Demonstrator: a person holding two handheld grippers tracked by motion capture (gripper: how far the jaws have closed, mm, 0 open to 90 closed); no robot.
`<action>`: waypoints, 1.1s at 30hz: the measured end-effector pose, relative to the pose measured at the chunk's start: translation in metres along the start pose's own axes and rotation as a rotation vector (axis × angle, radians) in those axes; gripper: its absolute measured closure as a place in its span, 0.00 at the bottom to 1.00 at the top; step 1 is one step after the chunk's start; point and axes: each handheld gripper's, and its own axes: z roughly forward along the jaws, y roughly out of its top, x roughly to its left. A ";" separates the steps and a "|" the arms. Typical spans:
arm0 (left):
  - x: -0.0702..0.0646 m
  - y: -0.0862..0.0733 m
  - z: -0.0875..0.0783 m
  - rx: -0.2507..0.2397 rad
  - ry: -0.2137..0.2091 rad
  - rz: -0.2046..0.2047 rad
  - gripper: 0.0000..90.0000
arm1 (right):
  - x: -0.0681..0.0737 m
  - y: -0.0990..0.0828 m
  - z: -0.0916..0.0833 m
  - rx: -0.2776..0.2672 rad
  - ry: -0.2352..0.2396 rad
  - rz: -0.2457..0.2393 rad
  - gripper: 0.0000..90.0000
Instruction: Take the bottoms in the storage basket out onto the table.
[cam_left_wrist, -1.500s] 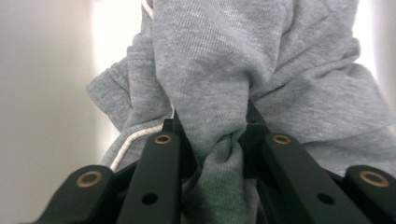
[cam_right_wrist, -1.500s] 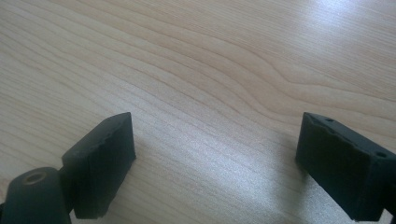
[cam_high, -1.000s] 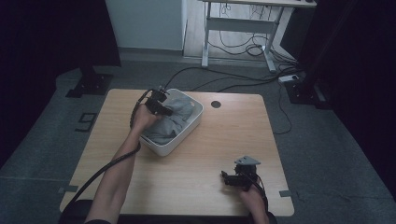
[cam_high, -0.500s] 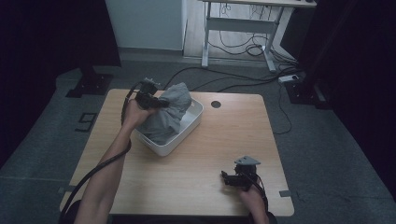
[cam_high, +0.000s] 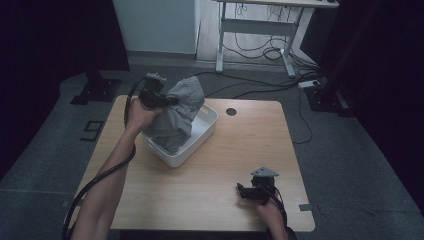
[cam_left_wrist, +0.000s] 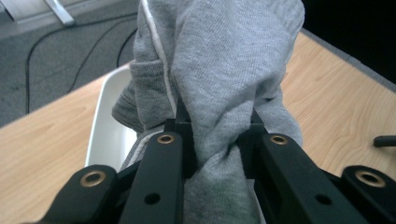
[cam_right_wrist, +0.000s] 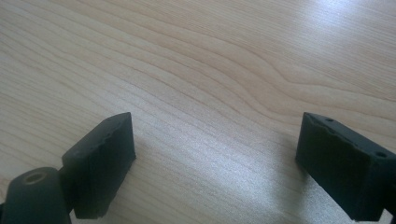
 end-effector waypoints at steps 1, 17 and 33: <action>-0.002 0.002 -0.003 -0.004 0.001 0.006 0.84 | 0.000 0.000 0.000 0.000 0.000 0.000 0.13; -0.030 0.037 -0.042 -0.077 0.008 0.058 0.84 | 0.000 0.000 0.000 -0.001 0.000 0.003 0.13; -0.068 0.067 -0.065 -0.102 0.006 0.132 0.84 | -0.001 0.000 -0.001 0.001 0.010 -0.007 0.13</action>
